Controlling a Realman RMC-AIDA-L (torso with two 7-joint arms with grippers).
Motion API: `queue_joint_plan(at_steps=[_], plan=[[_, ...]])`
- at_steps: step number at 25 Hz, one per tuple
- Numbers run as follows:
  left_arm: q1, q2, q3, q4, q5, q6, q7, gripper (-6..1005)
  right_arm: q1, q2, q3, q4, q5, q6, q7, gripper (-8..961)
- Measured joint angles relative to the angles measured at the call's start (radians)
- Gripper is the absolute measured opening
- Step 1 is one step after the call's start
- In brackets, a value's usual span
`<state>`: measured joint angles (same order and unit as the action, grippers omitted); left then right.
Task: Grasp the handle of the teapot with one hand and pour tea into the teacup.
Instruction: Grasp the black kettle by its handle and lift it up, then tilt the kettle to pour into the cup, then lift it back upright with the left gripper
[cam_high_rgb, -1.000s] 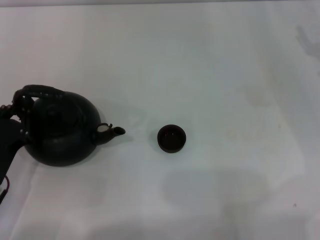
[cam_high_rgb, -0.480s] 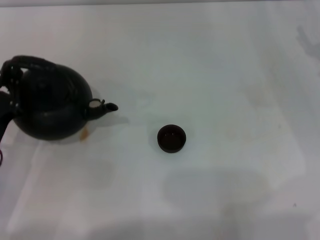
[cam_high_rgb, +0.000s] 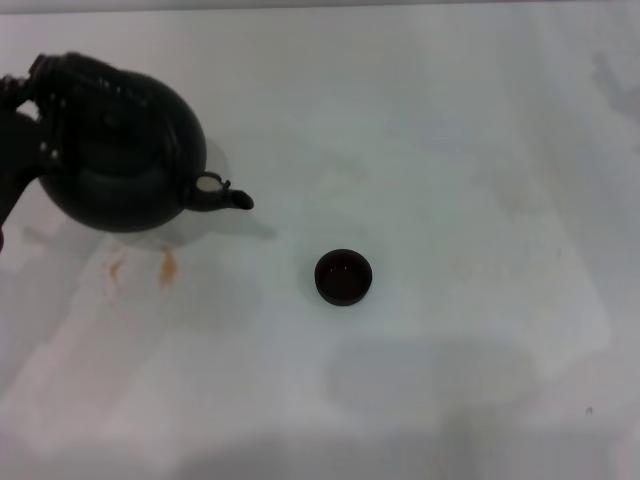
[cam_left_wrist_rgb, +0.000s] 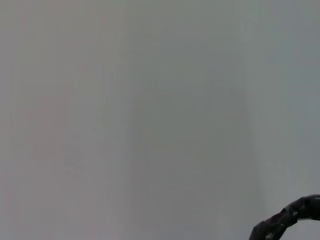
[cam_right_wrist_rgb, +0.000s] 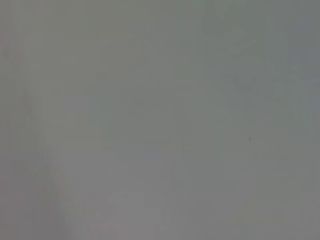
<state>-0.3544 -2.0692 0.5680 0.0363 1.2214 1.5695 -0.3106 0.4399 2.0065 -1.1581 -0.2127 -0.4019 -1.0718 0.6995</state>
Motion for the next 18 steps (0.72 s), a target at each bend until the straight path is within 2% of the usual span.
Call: queue_joint_plan(at_steps=[4,18], plan=[[-0.02,0.0,0.0,0.041,0.033,-0.01,-0.03,132,0.0,0.0,0.0,0.001,0.0,0.001,0.0,819],[-0.122,-0.005,0.0,0.065,0.151,-0.125,-0.006,133,0.002,0.001,-0.002,-0.004,-0.001,0.012,0.001,818]])
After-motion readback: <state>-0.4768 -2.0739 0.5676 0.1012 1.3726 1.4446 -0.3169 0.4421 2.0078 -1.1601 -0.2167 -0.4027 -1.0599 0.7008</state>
